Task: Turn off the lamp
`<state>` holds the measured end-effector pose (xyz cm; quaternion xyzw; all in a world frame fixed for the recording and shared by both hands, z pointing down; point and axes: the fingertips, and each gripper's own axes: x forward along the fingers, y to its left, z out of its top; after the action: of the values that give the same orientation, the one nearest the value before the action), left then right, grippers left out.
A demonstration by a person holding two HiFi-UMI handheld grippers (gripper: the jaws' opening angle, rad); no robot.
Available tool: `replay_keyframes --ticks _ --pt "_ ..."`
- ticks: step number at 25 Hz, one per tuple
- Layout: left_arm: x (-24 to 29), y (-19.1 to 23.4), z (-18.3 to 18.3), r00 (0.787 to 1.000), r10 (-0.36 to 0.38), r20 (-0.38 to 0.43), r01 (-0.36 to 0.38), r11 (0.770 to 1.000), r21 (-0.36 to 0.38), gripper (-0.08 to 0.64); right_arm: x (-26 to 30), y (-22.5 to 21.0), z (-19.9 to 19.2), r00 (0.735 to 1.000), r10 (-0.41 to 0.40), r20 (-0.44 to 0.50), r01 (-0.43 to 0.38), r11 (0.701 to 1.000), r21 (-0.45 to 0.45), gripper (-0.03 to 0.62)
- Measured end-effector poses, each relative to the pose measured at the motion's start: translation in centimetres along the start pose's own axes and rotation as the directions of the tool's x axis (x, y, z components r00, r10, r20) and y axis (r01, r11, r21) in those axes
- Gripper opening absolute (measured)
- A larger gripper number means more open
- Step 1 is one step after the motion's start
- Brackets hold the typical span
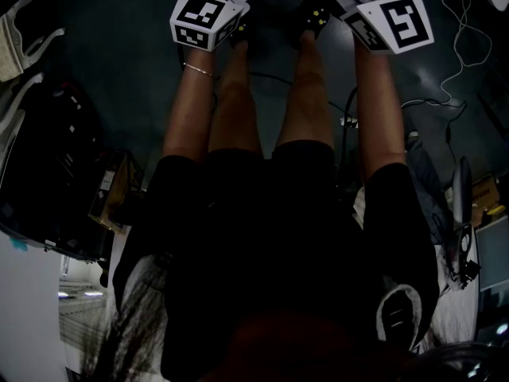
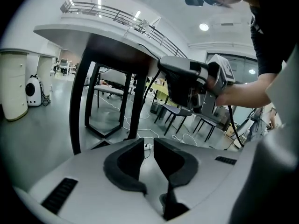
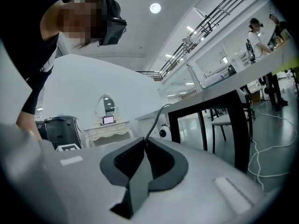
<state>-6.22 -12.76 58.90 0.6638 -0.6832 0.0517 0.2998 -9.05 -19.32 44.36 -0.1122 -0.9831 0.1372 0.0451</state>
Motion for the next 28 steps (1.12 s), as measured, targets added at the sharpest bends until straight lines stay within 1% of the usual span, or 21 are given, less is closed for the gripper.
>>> replay_keyframes --ticks 5,9,13,17,22,28 --pt "-0.3 -0.3 1.9 0.999 0.006 0.037 -0.005 1.0 -0.023 0.049 0.2 -0.5 -0.4 1.0 -0.027 -0.004 0.027 1.0 0.003 0.021" --pt "-0.1 -1.4 2.3 0.998 -0.028 0.054 0.029 0.999 -0.021 0.048 0.0 -0.7 -0.6 0.999 -0.05 -0.007 0.05 0.999 -0.002 0.021" --pt "0.0 -2.1 2.2 0.997 -0.054 0.055 0.054 0.999 -0.002 0.048 -0.2 -1.2 -0.7 0.998 -0.069 -0.01 0.069 0.998 -0.004 0.023" --pt "0.0 -2.7 2.3 0.998 -0.058 0.035 0.058 0.998 -0.002 0.048 -0.2 -1.2 -1.0 0.996 -0.082 -0.033 0.081 0.997 -0.02 0.023" --pt "-0.1 -3.4 2.5 0.995 -0.081 0.052 0.08 0.997 0.024 0.048 -0.7 -1.0 -2.4 0.989 -0.105 -0.101 0.1 0.993 -0.056 0.023" --pt "-0.3 -3.5 3.0 0.996 -0.063 0.064 0.061 0.998 0.034 0.048 -1.8 -1.3 -3.2 0.986 -0.122 -0.113 0.118 0.992 -0.036 0.021"
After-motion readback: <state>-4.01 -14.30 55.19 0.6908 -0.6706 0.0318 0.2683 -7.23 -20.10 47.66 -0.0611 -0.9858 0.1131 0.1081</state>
